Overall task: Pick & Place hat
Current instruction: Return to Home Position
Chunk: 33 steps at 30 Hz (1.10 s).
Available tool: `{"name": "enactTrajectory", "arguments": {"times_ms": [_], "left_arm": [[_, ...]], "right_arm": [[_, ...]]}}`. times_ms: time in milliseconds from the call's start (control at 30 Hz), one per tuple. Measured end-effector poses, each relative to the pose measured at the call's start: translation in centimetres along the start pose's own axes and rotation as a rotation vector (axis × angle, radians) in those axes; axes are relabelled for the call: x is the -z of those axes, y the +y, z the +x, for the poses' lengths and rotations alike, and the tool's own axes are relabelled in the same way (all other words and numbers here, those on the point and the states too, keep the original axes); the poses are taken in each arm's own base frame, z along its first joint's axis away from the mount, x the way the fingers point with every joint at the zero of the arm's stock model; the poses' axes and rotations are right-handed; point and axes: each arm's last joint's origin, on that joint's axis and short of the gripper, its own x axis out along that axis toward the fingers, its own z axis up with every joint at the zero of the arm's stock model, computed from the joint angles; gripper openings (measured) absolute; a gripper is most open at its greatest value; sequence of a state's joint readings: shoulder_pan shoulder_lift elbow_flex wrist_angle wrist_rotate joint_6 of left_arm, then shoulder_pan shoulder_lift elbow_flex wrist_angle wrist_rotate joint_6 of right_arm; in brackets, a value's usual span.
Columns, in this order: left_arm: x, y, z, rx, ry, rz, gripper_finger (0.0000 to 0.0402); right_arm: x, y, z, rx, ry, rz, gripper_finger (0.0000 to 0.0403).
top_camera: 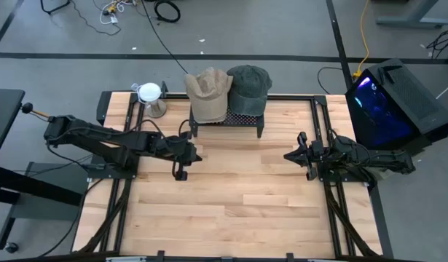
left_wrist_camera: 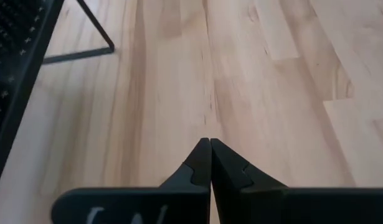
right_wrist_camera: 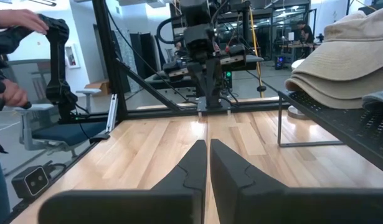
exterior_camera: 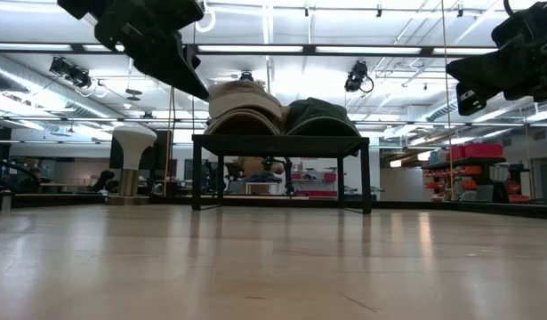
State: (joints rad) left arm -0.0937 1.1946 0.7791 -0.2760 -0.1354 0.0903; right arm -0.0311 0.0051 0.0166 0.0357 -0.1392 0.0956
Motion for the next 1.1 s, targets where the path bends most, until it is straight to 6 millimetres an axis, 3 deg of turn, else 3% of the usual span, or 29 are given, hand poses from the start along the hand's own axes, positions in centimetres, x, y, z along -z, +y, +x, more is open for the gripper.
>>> {"name": "enactTrajectory", "arguments": {"times_ms": [200,667,1100], "left_arm": [[0.9,0.2,0.8,-0.019,-0.067,0.014,0.0002],[8.0,-0.5,-0.2,0.040,-0.271,-0.059,0.0001],[12.6,-0.8,-1.4,0.033,-0.360,-0.072,0.0000]], "right_arm": [[0.0,0.0,0.0,0.000,0.000,0.000,0.0025],[0.0,0.0,0.0,0.000,0.000,0.000,0.0025],[0.0,0.0,0.0,-0.001,0.000,0.000,0.0025]]}}
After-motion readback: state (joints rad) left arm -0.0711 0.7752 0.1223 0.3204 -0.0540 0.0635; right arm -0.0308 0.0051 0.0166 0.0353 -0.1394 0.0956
